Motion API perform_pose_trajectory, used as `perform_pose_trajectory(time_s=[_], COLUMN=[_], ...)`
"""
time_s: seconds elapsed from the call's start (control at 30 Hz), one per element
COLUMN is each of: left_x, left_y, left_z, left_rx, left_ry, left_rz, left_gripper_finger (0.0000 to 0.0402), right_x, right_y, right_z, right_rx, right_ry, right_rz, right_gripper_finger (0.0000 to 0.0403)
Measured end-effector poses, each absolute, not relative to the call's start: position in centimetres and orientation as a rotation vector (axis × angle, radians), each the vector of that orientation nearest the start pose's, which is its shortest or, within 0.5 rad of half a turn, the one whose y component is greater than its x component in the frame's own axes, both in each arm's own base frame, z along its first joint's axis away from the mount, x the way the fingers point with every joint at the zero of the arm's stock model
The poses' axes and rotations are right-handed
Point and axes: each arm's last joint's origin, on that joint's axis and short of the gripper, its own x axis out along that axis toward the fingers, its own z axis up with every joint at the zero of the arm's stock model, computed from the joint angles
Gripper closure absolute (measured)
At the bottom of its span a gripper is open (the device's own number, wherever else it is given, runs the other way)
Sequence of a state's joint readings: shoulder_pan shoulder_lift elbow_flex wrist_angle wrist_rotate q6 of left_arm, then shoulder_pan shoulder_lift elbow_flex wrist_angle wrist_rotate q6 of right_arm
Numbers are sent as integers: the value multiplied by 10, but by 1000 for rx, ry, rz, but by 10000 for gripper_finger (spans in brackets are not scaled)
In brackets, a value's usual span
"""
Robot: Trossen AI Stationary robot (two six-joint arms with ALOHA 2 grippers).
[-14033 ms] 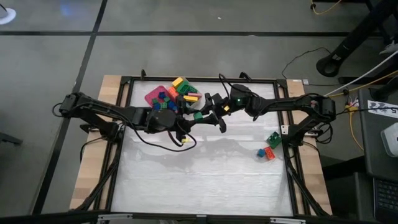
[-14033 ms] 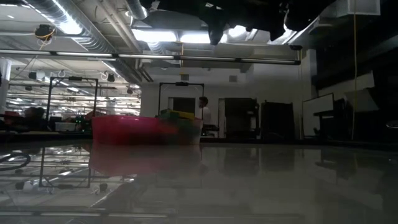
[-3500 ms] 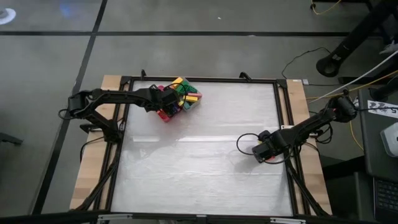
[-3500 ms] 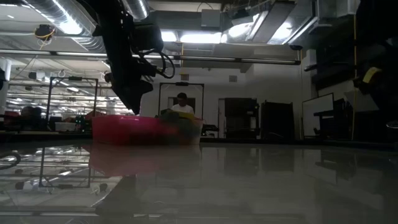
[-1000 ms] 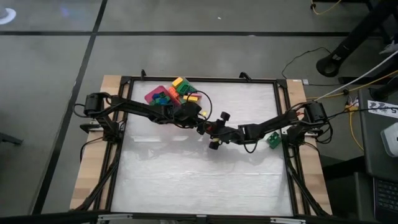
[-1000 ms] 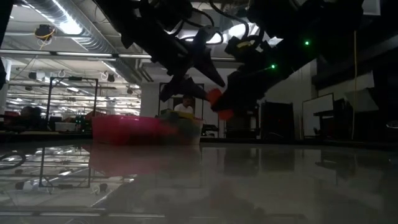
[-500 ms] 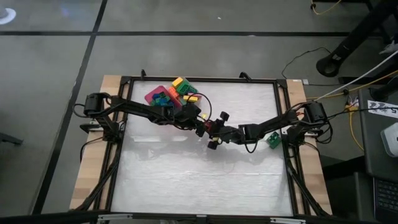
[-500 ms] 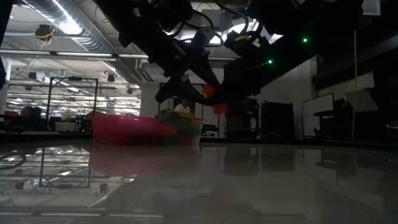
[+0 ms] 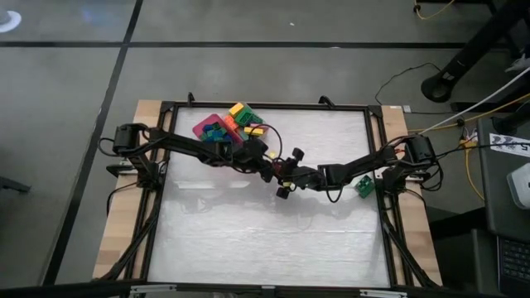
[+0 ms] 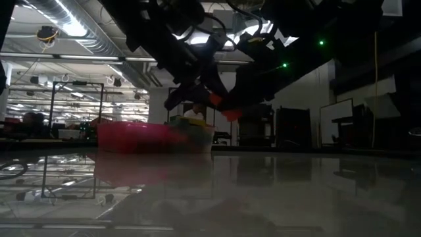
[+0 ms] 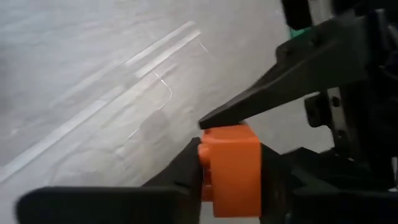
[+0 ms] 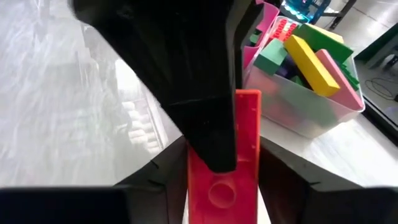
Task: Sort blocks by size
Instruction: Put the big orange game piece into the white bin
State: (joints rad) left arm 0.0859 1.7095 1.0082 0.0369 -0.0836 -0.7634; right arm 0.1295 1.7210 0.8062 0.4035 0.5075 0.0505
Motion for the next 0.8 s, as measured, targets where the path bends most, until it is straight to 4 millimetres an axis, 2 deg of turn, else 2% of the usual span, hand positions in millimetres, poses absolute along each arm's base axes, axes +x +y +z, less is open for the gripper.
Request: perform_pose_trajectory(time_s=[0.07, 0.33, 0.47, 0.6, 0.8], left_x=[357, 357, 351, 334, 296], left_y=[33, 34, 41, 59, 89], left_z=[193, 192, 199, 218, 245], left_rx=[-728, -696, -669, -630, -560], left_ry=[575, 581, 583, 594, 650], left_rz=[409, 399, 408, 452, 547], left_gripper_finger=[326, 326, 326, 323, 323], right_x=[337, 337, 331, 312, 278], right_y=[30, 30, 30, 28, 28], right_z=[161, 162, 168, 182, 196], right_rx=[-111, -104, -167, -188, -89], right_ry=[479, 478, 526, 639, 844], right_rz=[-380, -361, -347, -324, -199], right_gripper_finger=[232, 176, 159, 156, 156])
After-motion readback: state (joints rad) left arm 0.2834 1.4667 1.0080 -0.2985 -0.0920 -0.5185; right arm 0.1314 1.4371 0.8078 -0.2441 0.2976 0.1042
